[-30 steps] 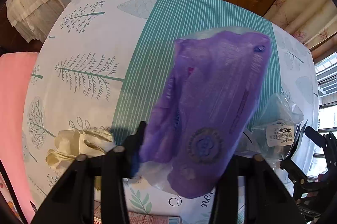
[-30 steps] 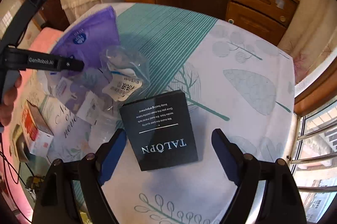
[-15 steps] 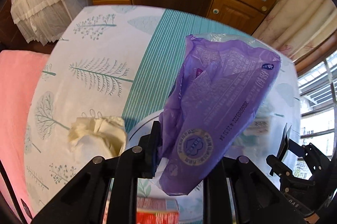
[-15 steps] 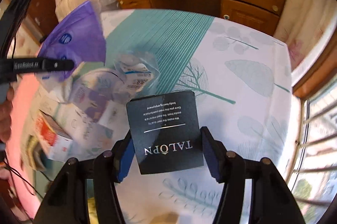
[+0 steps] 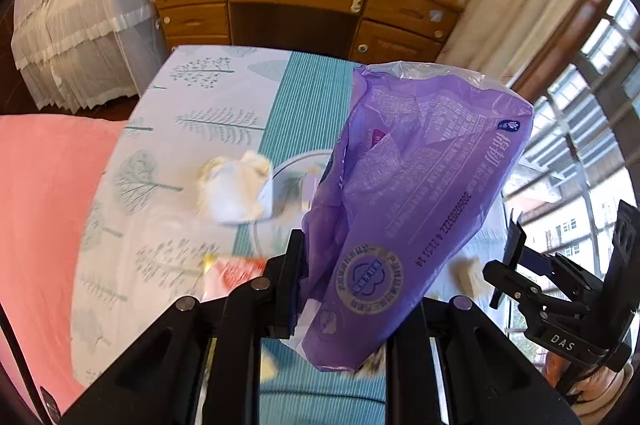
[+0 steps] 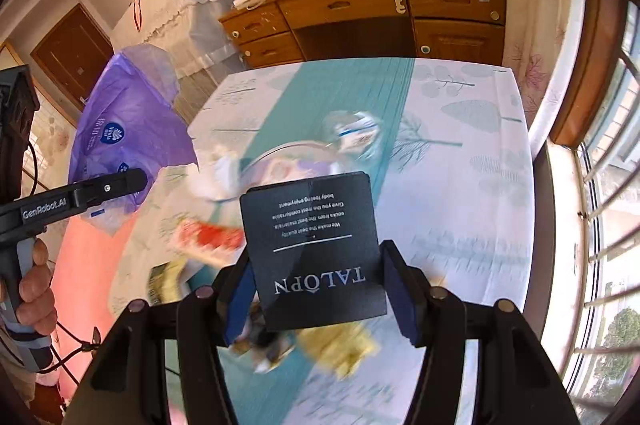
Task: Collect trash
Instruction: 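Lift the purple bag and black card and carry them down toward the bin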
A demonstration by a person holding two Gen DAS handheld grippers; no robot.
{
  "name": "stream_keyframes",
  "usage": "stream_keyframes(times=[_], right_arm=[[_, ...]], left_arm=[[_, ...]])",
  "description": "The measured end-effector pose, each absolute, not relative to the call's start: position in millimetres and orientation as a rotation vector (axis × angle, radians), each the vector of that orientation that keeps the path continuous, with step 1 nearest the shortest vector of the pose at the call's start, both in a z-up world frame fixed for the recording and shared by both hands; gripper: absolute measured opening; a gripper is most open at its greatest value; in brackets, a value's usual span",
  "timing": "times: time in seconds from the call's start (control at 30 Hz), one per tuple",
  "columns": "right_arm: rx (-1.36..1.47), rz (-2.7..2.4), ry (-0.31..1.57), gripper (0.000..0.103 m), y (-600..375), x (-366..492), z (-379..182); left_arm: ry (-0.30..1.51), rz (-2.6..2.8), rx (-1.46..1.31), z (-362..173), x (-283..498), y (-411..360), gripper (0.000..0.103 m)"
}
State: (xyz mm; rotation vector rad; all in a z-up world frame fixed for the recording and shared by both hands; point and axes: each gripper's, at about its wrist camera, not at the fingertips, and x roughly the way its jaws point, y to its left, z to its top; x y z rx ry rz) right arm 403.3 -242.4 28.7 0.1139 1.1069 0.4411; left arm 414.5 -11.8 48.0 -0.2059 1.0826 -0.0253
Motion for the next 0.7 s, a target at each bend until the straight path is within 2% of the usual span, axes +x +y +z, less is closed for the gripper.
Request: stream_keyframes(times=[0.4,0.7], right_arm=[[0.245,0.25,1.018,0.059,-174,223,69],[0.253,0.157,1.09,0.059,-129,126,55]], left_arm=[[0.978,-0.19,-0.14,91,235,55,0.017],[1.027,-0.273,-0.123,63,136,95,0.017]])
